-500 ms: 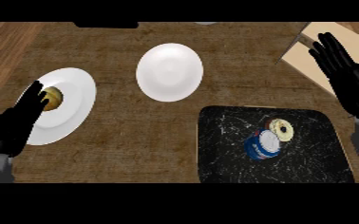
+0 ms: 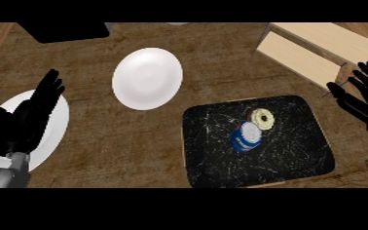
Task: Pick the can from the tray and place it in the tiered shelf
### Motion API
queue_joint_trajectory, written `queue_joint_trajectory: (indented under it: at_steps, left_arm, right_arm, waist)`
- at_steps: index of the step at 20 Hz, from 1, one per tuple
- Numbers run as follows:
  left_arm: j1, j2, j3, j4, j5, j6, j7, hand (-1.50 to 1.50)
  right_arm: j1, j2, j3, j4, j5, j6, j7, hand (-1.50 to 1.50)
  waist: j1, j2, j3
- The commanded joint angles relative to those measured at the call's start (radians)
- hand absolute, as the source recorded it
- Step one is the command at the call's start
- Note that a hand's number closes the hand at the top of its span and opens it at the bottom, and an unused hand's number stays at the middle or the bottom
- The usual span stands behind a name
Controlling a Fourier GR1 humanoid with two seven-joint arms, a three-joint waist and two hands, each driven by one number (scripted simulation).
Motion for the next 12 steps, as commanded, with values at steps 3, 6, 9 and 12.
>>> queue_joint_trajectory:
  at_steps: [3, 6, 9, 12]
  left_arm:
    - [-0.001, -0.038, -0.05, -0.029, -0.05, 0.021, -0.046, 0.0]
    - [0.015, -0.064, -0.084, -0.041, -0.081, 0.033, -0.075, 0.0]
    - [-0.018, -0.105, -0.12, -0.024, -0.103, 0.05, -0.065, 0.0]
    - [-0.021, -0.147, -0.17, -0.014, -0.148, 0.06, -0.101, 0.0]
  right_arm:
    - [0.205, 0.039, -0.088, 0.069, 0.19, -0.451, -0.027, -1.5]
    - [0.271, 0.217, -0.097, -0.047, 0.222, -0.637, -0.171, -1.5]
    - [0.363, 0.385, -0.039, -0.257, 0.239, -0.705, -0.282, -1.5]
    - [0.511, 0.441, 0.122, -0.436, 0.303, -0.674, -0.261, -1.5]
  waist:
    - [-0.029, 0.006, -0.009]
    - [0.01, -0.002, -0.004]
    - [0.024, 0.0, -0.003]
    - [0.073, 0.009, -0.004]
